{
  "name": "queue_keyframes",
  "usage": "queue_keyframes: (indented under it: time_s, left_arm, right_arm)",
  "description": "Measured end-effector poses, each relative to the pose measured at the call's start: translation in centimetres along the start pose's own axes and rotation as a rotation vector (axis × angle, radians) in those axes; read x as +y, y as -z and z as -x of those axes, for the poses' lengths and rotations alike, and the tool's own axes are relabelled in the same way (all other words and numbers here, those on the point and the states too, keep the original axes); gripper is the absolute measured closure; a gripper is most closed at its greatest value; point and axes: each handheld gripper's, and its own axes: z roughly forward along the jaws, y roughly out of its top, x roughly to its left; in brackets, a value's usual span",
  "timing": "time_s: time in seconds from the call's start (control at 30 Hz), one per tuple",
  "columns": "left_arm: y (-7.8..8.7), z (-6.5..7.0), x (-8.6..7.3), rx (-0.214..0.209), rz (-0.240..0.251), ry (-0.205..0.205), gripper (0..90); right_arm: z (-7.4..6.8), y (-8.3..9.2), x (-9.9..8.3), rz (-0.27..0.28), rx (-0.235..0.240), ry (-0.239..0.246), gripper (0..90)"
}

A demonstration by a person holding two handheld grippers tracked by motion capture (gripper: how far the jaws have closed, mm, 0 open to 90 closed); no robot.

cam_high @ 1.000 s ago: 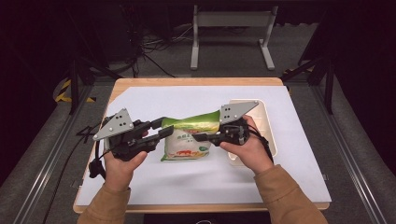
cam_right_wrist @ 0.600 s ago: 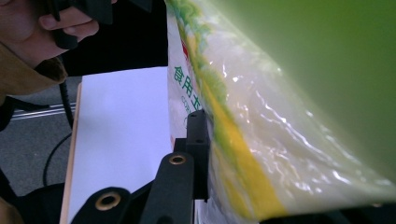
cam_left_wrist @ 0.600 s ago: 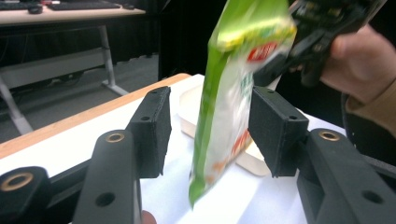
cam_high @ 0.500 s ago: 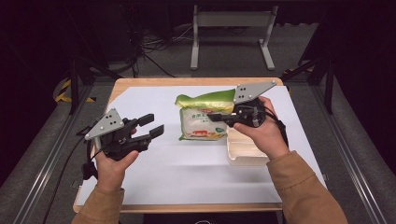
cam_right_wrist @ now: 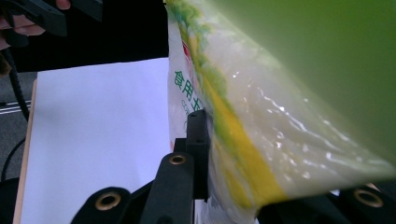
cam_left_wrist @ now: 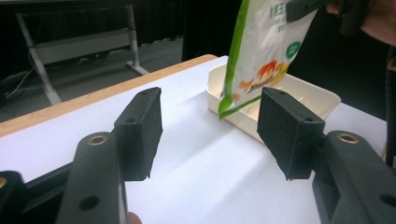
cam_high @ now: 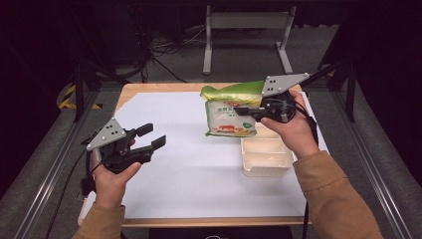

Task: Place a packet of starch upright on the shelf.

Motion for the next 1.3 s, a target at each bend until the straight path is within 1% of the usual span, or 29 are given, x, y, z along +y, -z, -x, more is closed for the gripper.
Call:
queue_keyframes:
  time_s: [0.03, 0.13, 0.2, 0.23, 0.33, 0.4, 0.5, 0.53, 0.63, 0.77, 0.87, 1.03, 1.17, 1.27, 1.3]
  left_arm:
    - [0.1, -0.1, -0.1, 0.007, -0.005, 0.004, 39.4]
    - [0.1, -0.4, -0.4, 0.022, -0.015, 0.011, 38.2]
    - [0.1, -0.6, -0.4, 0.028, -0.022, 0.006, 37.6]
    - [0.0, -0.6, -0.5, 0.030, -0.032, 0.009, 36.3]
    - [-0.1, -0.8, -0.6, 0.035, -0.044, 0.003, 35.3]
    - [-0.1, -0.9, -0.7, 0.032, -0.044, 0.009, 35.0]
    - [-0.2, -1.2, -0.8, 0.016, -0.041, 0.029, 35.0]
    - [-0.2, -1.3, -0.9, 0.018, -0.045, 0.027, 34.9]
    - [-0.2, -1.6, -1.0, 0.020, -0.052, 0.040, 35.0]
    - [-0.3, -1.8, -1.2, 0.024, -0.050, 0.048, 34.7]
    - [-0.2, -2.0, -1.2, 0.030, -0.050, 0.053, 34.7]
    - [-0.3, -2.3, -1.3, 0.035, -0.050, 0.061, 34.5]
    - [-0.3, -2.5, -1.5, 0.040, -0.051, 0.075, 34.1]
    - [-0.3, -2.6, -1.6, 0.043, -0.046, 0.080, 34.0]
    - [-0.2, -2.6, -1.6, 0.042, -0.048, 0.084, 33.9]
  right_arm:
    - [0.4, 0.2, 0.0, -0.001, -0.009, -0.003, 80.3]
    - [1.0, 0.6, -0.1, 0.000, -0.022, -0.008, 80.3]
    - [1.3, 0.7, -0.2, -0.001, -0.026, -0.010, 80.3]
    - [1.9, 0.9, -0.4, -0.003, -0.028, -0.010, 80.3]
    - [2.6, 1.1, -0.6, -0.005, -0.030, -0.013, 80.3]
    - [2.8, 1.1, -0.6, -0.007, -0.032, -0.014, 80.3]
    - [3.4, 1.3, -0.7, -0.015, -0.044, -0.015, 80.3]
    - [3.5, 1.3, -0.7, -0.017, -0.047, -0.014, 80.3]
    - [4.2, 1.6, -1.0, -0.018, -0.069, -0.016, 80.3]
    - [4.9, 1.9, -1.4, -0.018, -0.091, -0.023, 80.4]
    - [5.5, 2.0, -1.7, -0.016, -0.114, -0.017, 80.3]
    - [6.3, 2.2, -2.3, -0.011, -0.127, -0.026, 80.4]
    - [7.3, 2.4, -2.9, -0.010, -0.147, -0.020, 80.3]
    - [7.6, 2.4, -3.2, -0.009, -0.152, -0.023, 80.4]
    - [8.0, 2.4, -3.6, -0.004, -0.154, -0.031, 80.3]
